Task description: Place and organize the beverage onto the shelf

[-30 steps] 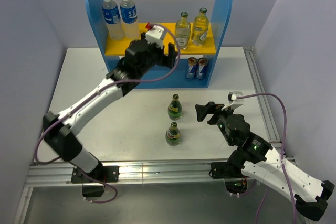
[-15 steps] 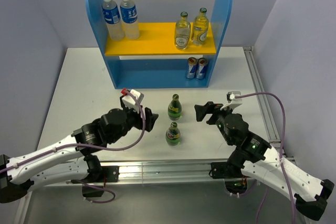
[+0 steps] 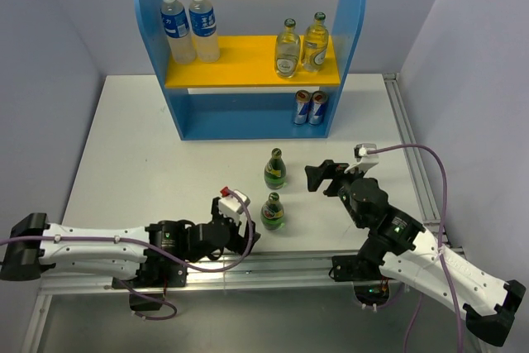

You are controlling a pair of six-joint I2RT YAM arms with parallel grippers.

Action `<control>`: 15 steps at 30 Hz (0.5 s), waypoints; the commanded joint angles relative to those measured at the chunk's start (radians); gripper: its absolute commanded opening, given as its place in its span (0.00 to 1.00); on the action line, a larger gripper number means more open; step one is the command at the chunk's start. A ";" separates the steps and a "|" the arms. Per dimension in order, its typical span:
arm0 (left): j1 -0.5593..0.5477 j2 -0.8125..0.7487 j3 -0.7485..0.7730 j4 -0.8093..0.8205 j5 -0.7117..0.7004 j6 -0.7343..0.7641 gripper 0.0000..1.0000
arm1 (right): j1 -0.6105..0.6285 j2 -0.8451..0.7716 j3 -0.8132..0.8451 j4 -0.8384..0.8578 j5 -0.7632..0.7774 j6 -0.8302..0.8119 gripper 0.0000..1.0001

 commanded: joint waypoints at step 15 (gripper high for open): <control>0.033 0.365 -0.081 0.713 -0.220 0.165 0.88 | 0.007 0.025 0.005 0.011 0.025 0.007 1.00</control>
